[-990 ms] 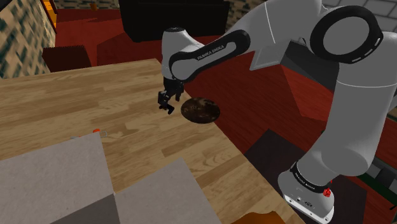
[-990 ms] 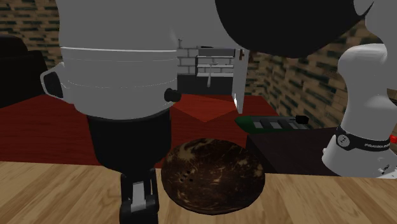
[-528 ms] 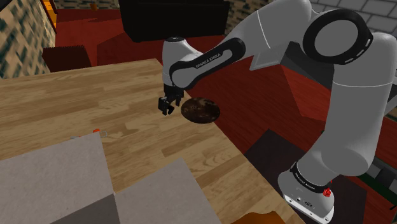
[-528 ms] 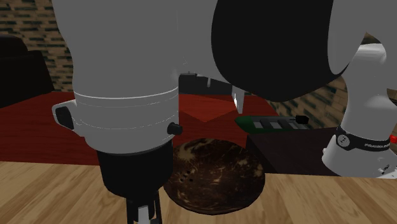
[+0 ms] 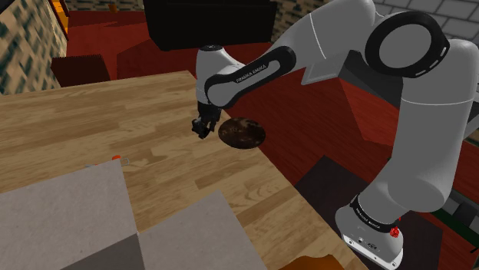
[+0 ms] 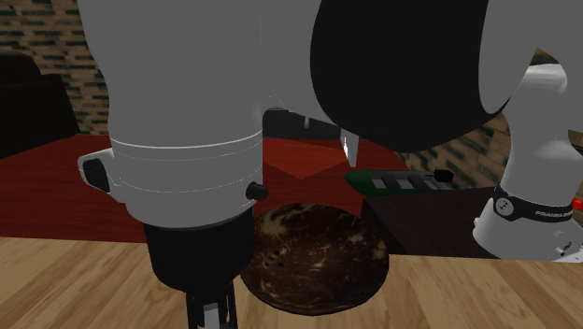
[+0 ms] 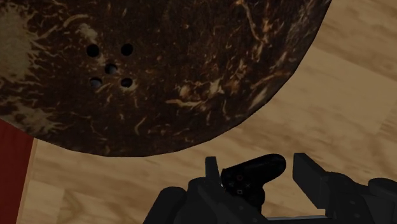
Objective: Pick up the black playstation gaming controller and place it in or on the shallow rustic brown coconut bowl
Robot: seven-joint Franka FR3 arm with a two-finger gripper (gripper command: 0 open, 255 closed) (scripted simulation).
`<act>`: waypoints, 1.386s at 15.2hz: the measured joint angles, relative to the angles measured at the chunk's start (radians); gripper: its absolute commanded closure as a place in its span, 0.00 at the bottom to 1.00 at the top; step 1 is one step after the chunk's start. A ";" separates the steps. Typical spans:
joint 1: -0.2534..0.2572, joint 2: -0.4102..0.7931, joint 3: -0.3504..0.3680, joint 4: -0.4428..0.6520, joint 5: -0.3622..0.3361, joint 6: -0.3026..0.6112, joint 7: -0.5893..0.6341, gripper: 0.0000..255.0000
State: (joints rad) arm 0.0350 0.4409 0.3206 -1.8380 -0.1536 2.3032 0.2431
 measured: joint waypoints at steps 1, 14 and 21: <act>0.000 0.000 0.000 0.000 0.000 0.000 0.000 1.00; -0.004 -0.027 0.007 0.017 0.012 -0.043 -0.006 1.00; -0.011 -0.075 0.017 0.049 0.033 -0.120 -0.019 1.00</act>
State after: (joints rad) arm 0.0240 0.3660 0.3376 -1.7891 -0.1207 2.1834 0.2242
